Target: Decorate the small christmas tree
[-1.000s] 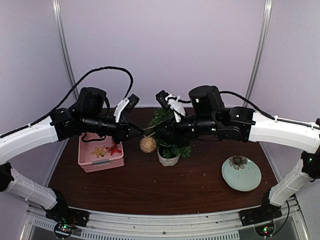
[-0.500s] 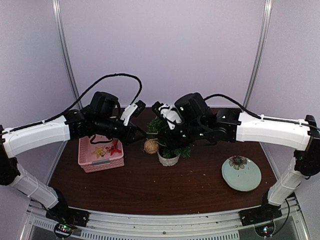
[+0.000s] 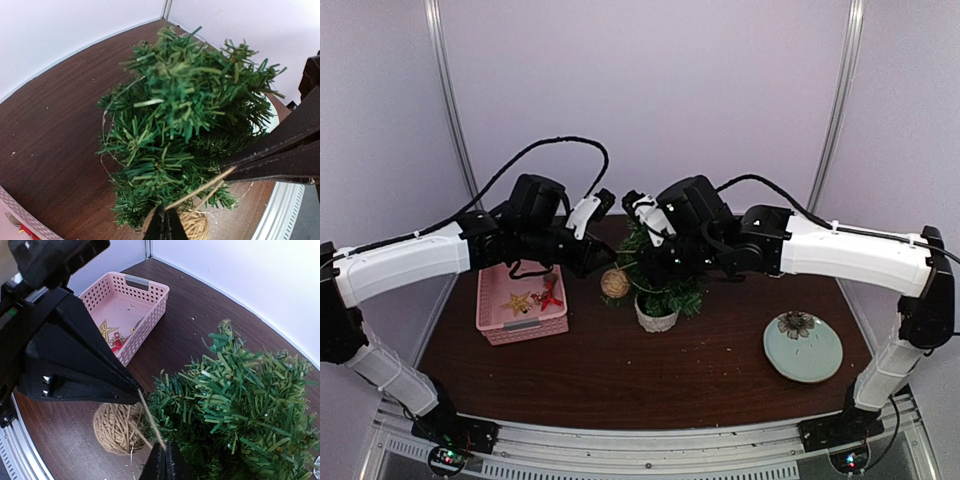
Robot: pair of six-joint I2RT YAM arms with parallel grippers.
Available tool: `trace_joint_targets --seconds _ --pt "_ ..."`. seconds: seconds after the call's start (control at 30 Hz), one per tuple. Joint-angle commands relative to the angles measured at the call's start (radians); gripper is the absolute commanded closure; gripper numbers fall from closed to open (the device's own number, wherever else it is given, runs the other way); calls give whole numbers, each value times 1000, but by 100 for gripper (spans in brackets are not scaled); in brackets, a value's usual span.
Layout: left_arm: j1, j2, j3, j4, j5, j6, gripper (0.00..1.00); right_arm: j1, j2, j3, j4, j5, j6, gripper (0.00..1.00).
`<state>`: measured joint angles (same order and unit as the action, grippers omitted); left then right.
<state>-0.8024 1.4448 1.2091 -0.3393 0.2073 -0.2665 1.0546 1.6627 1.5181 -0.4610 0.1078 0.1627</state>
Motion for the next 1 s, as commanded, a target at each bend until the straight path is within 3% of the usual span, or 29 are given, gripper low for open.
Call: trace_joint_targets --seconds 0.0,0.4,0.97 --pt "-3 24 44 33 -58 -26 100 5 17 43 -47 77 -1 100" --pt "-1 -30 17 30 -62 -4 100 12 26 84 -13 33 -27 100" --pt "5 69 82 26 -138 -7 100 13 112 177 -122 134 -3 100"
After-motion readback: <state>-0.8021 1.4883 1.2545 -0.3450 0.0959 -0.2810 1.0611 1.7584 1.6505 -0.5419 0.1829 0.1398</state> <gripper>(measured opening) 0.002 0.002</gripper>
